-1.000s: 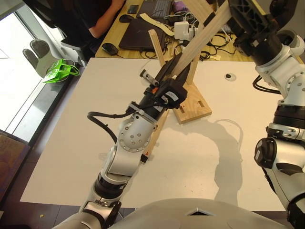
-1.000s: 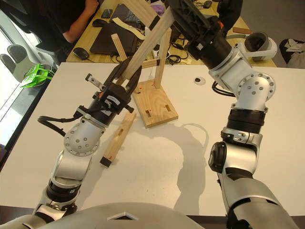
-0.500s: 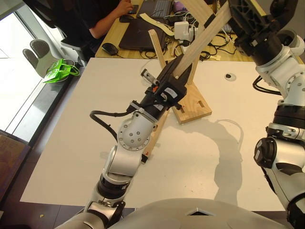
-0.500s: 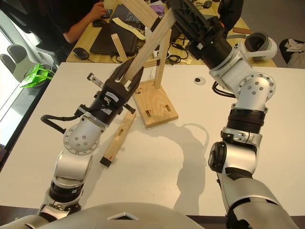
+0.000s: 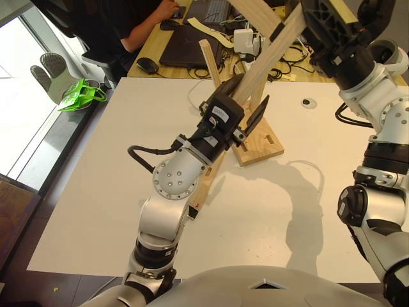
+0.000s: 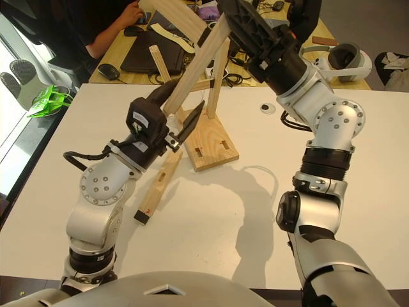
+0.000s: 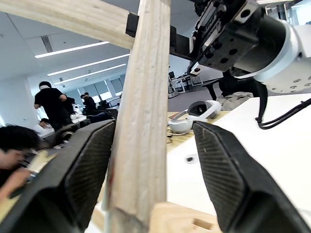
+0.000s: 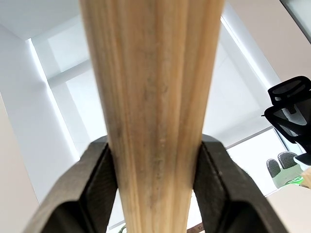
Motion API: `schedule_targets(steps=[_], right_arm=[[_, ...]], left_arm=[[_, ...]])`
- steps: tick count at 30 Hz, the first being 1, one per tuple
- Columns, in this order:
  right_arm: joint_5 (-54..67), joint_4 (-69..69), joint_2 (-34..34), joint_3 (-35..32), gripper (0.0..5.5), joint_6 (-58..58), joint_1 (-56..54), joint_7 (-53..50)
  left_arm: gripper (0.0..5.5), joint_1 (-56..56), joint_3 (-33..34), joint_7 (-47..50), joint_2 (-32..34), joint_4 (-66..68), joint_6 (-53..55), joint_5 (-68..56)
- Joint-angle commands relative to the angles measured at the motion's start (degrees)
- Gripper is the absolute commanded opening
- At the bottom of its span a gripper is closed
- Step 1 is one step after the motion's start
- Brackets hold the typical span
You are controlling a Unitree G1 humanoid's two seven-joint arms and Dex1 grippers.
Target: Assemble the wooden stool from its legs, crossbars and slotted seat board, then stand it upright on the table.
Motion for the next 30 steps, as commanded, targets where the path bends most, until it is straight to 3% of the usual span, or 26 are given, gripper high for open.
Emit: schedule_targets(steps=[1,8,11,18,30], right_arm=[[-0.8,-0.6,-2.0,0.9,2.03,1.4,0.9,3.4],[-0.8,-1.5,-3.1,1.6,2.03,3.8,2.6,6.5],[-0.4,-2.3,-2.9,1.4,2.03,4.5,3.3,6.8],[1.4,-3.1,-1.8,0.5,2.03,5.4,3.3,6.2],[8.2,-5.7,-0.7,-1.2,2.02,8.7,4.2,2.3]], left_arm=[[2.90,-0.8,6.1,-3.0,-3.6,-3.8,14.2,-13.6],[2.90,-7.7,23.5,2.2,-12.9,-4.0,30.6,-34.2],[2.90,-9.2,27.6,5.2,-14.6,-3.6,35.2,-41.4],[2.90,-7.3,28.0,8.7,-12.5,-3.4,41.9,-53.2],[2.90,-6.2,28.0,15.1,-9.4,0.0,39.2,-60.3]])
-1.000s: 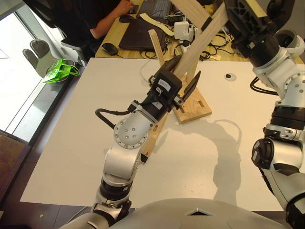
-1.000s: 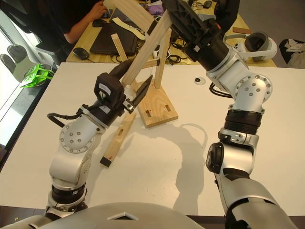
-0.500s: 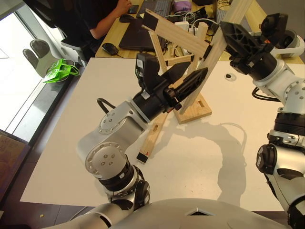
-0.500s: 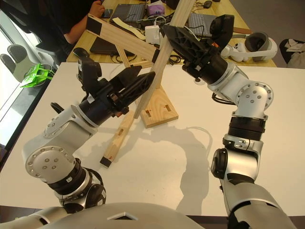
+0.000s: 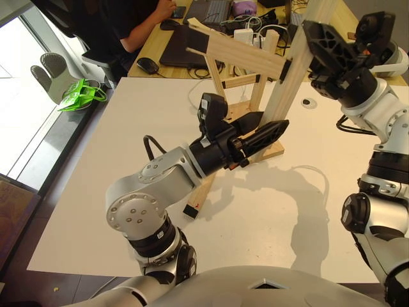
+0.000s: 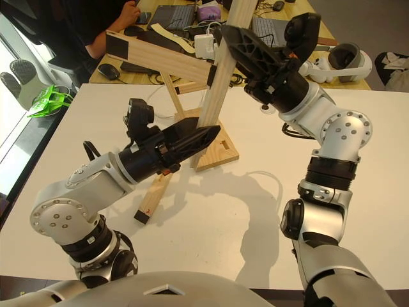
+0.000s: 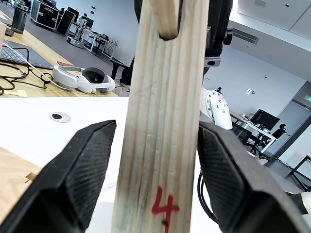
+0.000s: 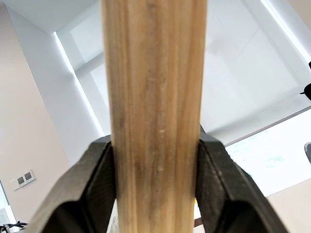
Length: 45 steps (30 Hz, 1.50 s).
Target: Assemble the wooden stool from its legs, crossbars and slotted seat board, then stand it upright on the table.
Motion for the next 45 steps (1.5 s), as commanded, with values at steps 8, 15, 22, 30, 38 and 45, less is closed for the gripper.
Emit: schedule_targets(steps=[8,15,22,30,38,45], right_arm=[[3.6,-1.5,1.4,-0.8,2.02,-0.1,1.3,-2.2],[2.7,-0.8,2.2,-1.3,2.02,-2.6,1.2,-3.6],[4.4,-1.0,2.7,-1.7,3.27,-3.0,1.0,-3.2],[3.0,-1.0,2.0,-1.7,4.20,-3.1,1.8,-8.7],[2.3,-8.8,6.3,2.1,4.20,-2.3,9.0,-19.7],[-0.8,-8.5,8.2,3.2,4.20,-6.0,9.5,-23.7]], left_arm=[[2.17,0.5,0.0,6.4,2.8,1.6,-6.5,-10.3],[2.15,0.9,-2.7,9.2,6.2,2.4,-10.3,-13.8],[2.11,1.6,-5.4,11.1,9.9,2.8,-14.4,-15.8],[2.10,1.2,-13.1,7.9,23.8,3.1,-22.1,5.7],[2.03,1.4,-23.6,3.0,32.0,4.8,-36.4,32.4],[2.03,3.5,-27.4,-0.8,33.2,6.0,-40.9,42.3]])
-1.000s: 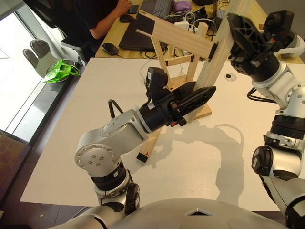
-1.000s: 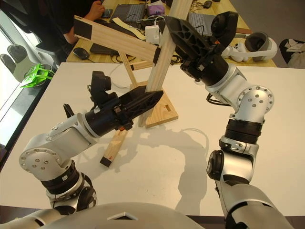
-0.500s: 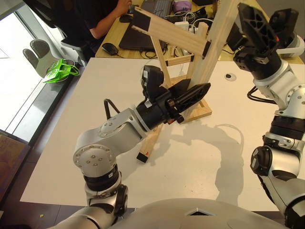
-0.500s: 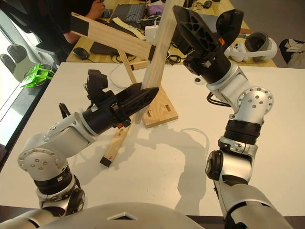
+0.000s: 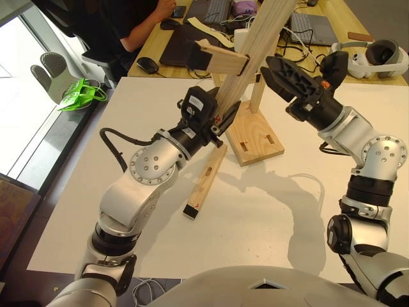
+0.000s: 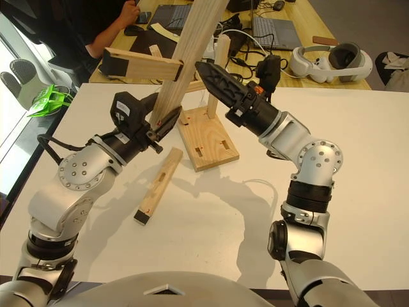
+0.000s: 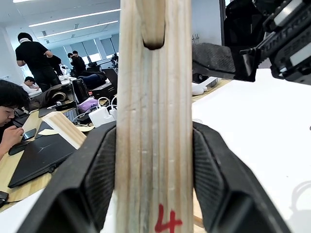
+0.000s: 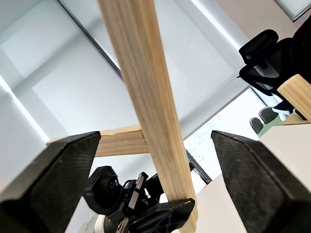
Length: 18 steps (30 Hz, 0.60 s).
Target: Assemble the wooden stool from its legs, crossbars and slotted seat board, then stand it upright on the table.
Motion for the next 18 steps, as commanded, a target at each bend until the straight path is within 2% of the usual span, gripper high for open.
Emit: schedule_targets(steps=[1,8,16,18], right_arm=[[-1.8,0.8,0.4,0.2,4.20,-2.2,-1.4,-1.8],[-1.4,2.5,0.4,-0.1,4.20,-3.8,-3.5,-2.0],[-2.8,2.9,2.0,1.1,2.98,-5.6,-3.5,-2.3],[-3.4,3.1,2.1,1.3,2.50,-6.0,-3.5,-2.3]], left_arm=[[2.03,1.4,-2.0,-2.4,1.0,1.1,-2.4,5.0],[2.03,2.9,-3.3,-5.0,0.2,1.4,-3.9,10.5],[2.03,3.0,-3.4,-7.2,-1.1,1.5,-3.9,13.7],[2.03,3.0,-3.3,-7.6,-1.3,1.5,-3.9,14.3]])
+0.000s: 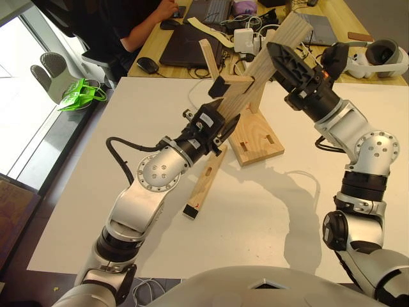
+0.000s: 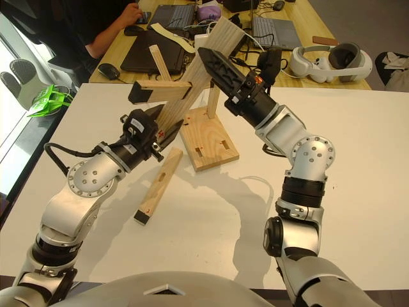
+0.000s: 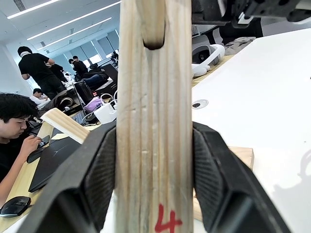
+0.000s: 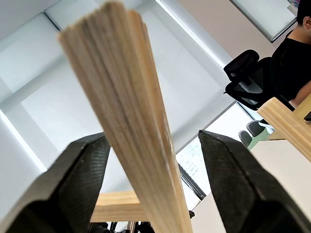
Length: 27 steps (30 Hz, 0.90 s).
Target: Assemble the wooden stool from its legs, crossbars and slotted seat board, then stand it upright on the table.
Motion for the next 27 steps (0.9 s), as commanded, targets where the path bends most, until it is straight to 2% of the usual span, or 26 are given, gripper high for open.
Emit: schedule_targets(steps=[1,10,18,19,27], right_arm=[[-1.8,0.4,0.1,0.6,2.32,-0.8,-1.0,-0.3],[-5.0,1.2,-0.5,1.2,1.05,-1.5,-1.2,0.2],[-6.6,1.7,-0.2,0.9,1.01,-2.1,-1.5,0.5],[-6.7,1.7,-0.2,1.0,1.01,-2.2,-1.4,0.6],[-10.2,2.2,0.0,1.4,1.00,-3.6,-1.1,-0.4]], left_arm=[[2.03,-0.1,-0.3,-1.0,-0.6,0.2,-0.3,1.6],[2.03,0.4,-0.2,-2.3,-1.2,0.3,-0.7,4.0],[2.03,0.7,-0.7,-3.4,-1.1,0.7,0.0,6.8],[2.39,1.0,-0.4,-4.1,-1.3,0.3,-0.1,6.1],[3.34,1.7,0.8,-4.6,-2.1,0.1,0.5,6.1]])
